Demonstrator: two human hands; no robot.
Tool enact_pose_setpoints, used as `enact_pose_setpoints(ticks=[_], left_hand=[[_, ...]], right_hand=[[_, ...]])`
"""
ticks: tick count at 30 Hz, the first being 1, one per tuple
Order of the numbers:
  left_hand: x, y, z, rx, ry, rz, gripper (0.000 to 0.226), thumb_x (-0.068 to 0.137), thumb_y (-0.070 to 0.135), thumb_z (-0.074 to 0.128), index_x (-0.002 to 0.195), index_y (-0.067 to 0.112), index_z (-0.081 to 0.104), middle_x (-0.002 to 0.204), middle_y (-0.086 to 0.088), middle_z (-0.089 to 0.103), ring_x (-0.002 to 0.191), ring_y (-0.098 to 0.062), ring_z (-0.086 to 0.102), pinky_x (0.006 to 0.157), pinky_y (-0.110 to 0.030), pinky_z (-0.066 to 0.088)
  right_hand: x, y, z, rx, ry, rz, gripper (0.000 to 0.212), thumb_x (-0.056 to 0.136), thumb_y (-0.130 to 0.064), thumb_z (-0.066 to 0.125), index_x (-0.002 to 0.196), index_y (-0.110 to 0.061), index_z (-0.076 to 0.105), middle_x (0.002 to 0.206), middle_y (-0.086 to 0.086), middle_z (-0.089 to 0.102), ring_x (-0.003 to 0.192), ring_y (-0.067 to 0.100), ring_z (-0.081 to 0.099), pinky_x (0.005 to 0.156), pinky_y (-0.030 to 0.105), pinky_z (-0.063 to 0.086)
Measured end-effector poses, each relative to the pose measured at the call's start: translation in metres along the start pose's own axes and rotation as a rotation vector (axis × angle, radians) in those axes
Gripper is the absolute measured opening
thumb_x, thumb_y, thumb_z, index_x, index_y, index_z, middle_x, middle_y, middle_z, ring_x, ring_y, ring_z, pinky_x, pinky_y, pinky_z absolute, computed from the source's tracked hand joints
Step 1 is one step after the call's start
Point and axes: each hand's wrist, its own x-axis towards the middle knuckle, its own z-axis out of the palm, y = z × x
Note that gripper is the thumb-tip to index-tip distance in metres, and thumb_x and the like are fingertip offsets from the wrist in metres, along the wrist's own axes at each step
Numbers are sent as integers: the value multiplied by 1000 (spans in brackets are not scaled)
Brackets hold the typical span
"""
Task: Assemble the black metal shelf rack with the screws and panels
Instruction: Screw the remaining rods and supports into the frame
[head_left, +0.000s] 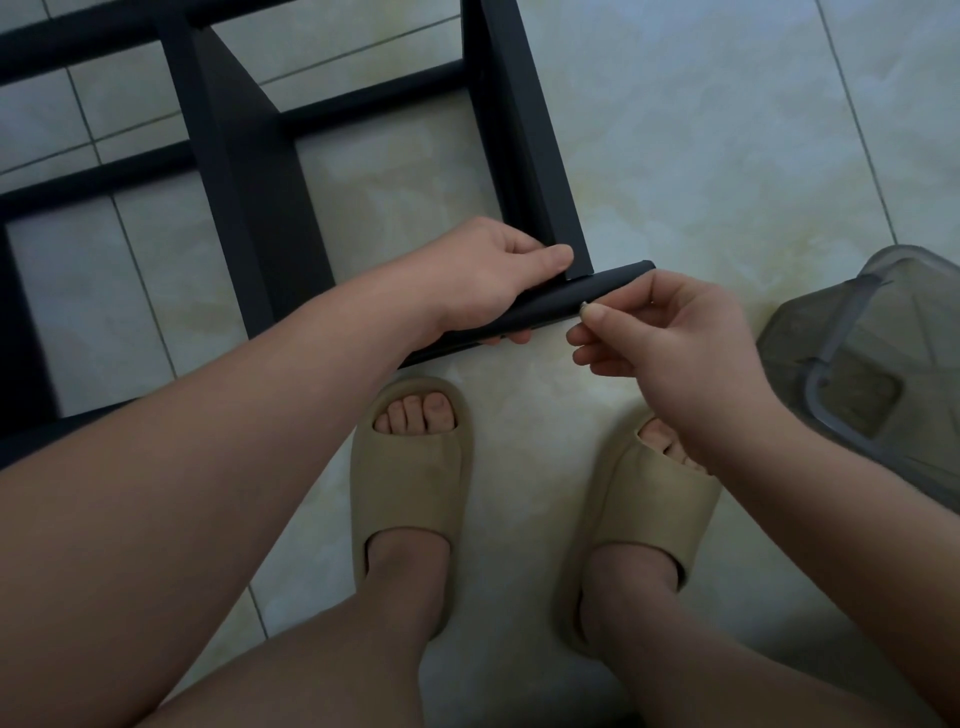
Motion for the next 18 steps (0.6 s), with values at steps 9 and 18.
enact_pose_setpoints(ticks=[9,18], left_hand=[[-1,0,0,31,-19,7,37,101,46,50,95,15,70,61,0,68,54,-9,65,53,-22,51],[0,-5,4,22,40,56,27,101,38,54,96,13,60,83,-7,72,60,-16,71,58,-34,54]], right_hand=[[7,-4,-7,-188,15,-64,15,89,-10,76,76,-13,68,69,-1,75,64,14,72,71,39,61],[10,1,-9,-611,110,-299,25,88,-31,77,77,-24,56,65,-11,69,65,13,64,66,40,54]])
